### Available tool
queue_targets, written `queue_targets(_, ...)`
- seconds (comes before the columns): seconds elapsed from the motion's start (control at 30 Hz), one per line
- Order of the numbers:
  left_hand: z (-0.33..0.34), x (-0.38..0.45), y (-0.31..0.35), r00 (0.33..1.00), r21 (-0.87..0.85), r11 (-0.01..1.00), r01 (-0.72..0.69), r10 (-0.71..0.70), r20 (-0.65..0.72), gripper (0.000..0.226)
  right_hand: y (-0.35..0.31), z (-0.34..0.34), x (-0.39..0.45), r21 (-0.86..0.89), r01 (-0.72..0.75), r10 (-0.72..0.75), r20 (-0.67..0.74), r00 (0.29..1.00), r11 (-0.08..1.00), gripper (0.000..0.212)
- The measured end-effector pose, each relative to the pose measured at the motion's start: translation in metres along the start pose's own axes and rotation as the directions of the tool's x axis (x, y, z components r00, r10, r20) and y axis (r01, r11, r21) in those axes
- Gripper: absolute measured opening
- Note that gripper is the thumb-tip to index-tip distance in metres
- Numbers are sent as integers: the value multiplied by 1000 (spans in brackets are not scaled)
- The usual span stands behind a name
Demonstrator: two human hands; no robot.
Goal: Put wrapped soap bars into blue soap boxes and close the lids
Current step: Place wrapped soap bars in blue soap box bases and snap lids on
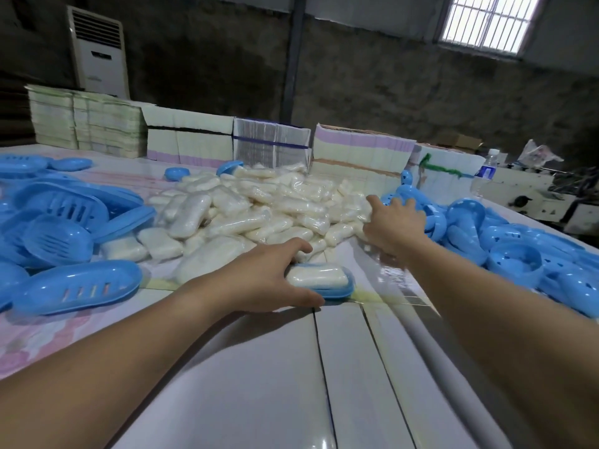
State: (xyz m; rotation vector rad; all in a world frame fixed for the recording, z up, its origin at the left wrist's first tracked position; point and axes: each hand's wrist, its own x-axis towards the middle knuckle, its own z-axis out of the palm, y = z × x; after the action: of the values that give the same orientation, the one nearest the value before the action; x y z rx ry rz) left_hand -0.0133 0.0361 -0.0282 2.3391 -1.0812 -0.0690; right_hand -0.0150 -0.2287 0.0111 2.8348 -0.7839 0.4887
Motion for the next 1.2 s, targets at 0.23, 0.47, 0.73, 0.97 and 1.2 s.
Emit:
queue_targets(0.23, 2, 3, 0, 1000, 26, 999, -22, 23, -10, 84, -5, 9, 16, -173, -27, 42, 87, 995, 985, 31)
queue_targets(0.47, 1, 1, 3, 1000, 32, 999, -25, 25, -14, 83, -4, 7, 19, -244, 37, -11, 106, 994, 969, 30)
queue_targets(0.73, 0, 2, 3, 1000, 35, 999, -27, 27, -6, 83, 13, 14, 19, -209, 7, -18, -51, 999, 978, 23)
queue_targets(0.97, 0, 2, 3, 999, 41, 999, -30, 30, -14, 84, 42, 21, 14, -70, -3, -13, -228, 974, 998, 14)
queue_targets(1.2, 0, 1, 4, 999, 25, 999, -28, 29, -22, 83, 61, 15, -1, 51, -15, 32, -342, 939, 999, 17)
